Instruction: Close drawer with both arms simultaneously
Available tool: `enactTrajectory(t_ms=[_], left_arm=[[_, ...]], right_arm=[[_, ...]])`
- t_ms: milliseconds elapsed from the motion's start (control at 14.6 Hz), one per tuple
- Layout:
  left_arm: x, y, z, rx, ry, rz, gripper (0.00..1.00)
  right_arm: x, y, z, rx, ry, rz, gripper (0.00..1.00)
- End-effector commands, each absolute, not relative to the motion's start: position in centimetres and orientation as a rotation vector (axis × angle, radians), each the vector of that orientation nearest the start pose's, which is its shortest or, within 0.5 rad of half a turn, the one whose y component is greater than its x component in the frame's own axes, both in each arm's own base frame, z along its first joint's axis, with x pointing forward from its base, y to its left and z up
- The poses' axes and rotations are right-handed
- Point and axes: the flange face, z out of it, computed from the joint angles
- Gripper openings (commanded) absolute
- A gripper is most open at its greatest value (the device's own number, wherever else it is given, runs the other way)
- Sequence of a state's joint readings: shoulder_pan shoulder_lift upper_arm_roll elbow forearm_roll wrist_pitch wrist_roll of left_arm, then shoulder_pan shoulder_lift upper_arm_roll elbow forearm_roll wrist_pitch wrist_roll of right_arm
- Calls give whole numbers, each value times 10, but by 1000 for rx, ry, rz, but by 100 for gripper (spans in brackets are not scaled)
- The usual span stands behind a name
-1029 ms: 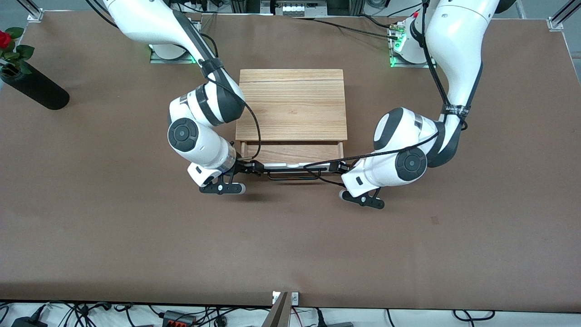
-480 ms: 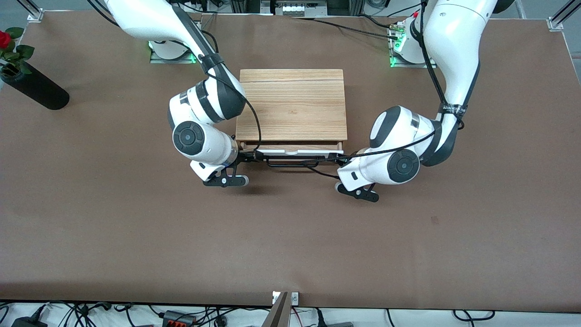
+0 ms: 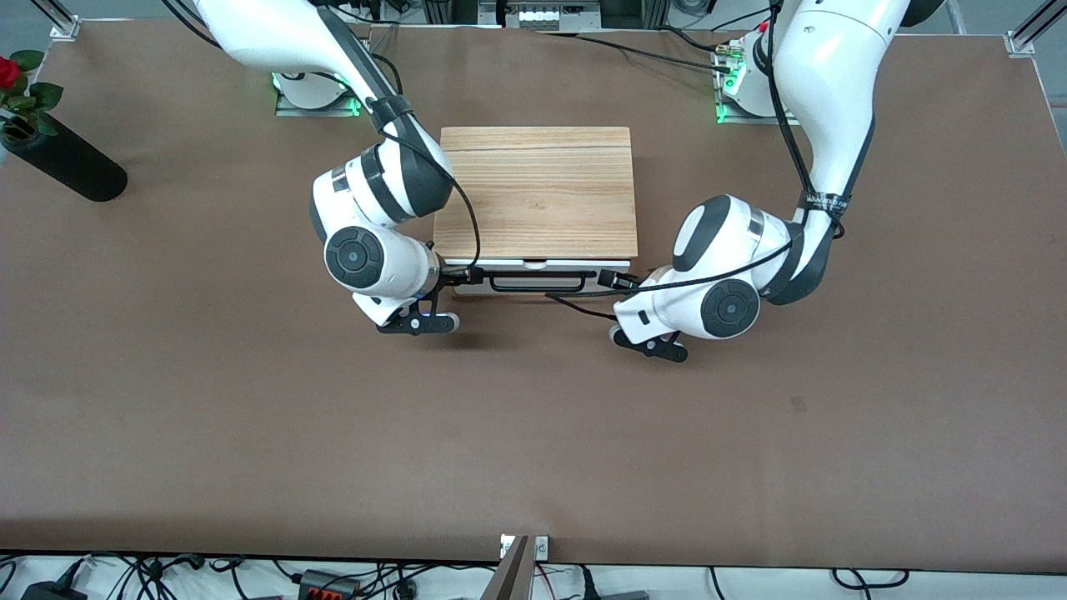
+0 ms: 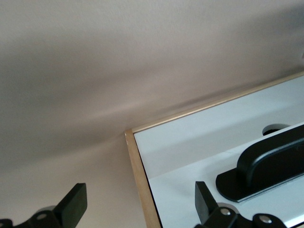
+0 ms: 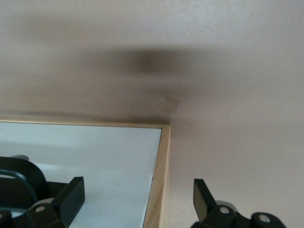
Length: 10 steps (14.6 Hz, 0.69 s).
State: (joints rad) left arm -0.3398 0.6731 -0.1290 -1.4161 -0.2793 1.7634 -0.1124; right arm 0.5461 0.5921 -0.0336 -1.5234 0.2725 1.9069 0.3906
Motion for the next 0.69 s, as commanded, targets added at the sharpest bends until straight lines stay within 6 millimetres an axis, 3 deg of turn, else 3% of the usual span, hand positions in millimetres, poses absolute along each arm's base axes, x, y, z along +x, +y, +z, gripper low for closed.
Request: enactTrajectory(t_ms=[0, 480, 618], left_arm=[[604, -322, 287, -3288, 422, 737, 100], [601, -320, 281, -3266, 414, 796, 100], [605, -319, 282, -3282, 405, 784, 100]], right_arm=[[574, 350, 301, -3000, -18, 500, 100], [578, 350, 311, -2988, -3, 476, 100], [580, 349, 332, -2988, -12, 418, 100]])
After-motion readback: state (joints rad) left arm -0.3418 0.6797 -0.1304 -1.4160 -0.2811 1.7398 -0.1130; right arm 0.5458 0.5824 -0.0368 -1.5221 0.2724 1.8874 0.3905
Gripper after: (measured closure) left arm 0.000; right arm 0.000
